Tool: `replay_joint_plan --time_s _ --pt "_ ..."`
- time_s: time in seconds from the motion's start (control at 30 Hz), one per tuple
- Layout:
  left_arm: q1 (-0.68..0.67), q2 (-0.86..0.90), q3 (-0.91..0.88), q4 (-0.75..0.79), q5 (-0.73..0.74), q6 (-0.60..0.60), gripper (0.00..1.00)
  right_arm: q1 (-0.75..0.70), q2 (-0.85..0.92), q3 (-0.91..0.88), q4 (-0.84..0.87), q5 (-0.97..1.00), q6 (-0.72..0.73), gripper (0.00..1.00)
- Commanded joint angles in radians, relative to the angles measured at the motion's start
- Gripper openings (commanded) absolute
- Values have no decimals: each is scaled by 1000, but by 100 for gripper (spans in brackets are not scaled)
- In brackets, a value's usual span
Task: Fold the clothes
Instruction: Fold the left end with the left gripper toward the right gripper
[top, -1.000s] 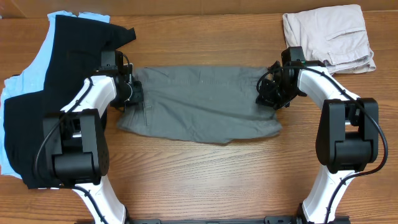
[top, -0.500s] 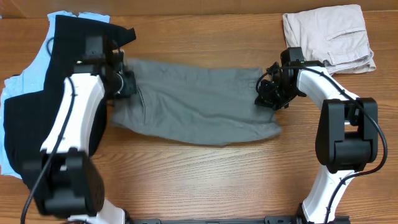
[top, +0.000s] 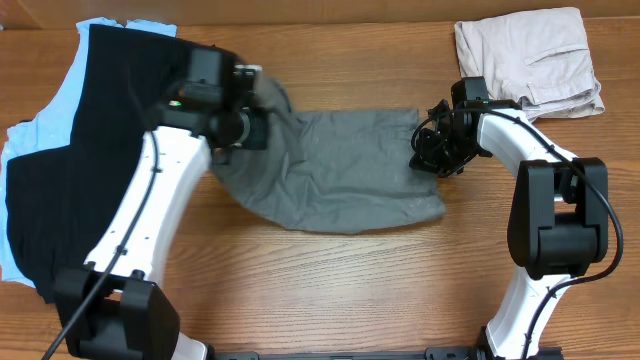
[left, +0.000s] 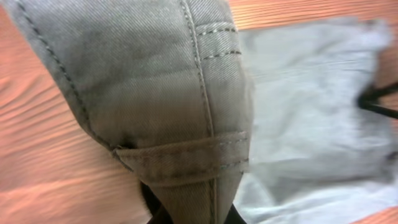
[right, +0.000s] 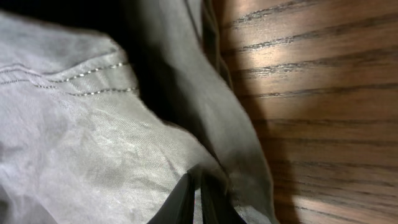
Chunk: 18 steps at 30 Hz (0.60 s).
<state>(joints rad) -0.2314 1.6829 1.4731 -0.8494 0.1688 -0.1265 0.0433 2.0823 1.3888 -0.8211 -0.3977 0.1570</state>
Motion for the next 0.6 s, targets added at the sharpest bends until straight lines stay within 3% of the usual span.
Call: replay_joint_plan --time_s 0.0,0.37,0.57 --pt "-95 3 23 61 -27 -92 4 -2 9 -42 14 22 0 9" --pt "-272 179 23 308 26 -293 4 -2 9 -42 29 18 0 9" --pt "-321 195 23 417 60 -331 4 -2 9 -41 32 18 0 9"
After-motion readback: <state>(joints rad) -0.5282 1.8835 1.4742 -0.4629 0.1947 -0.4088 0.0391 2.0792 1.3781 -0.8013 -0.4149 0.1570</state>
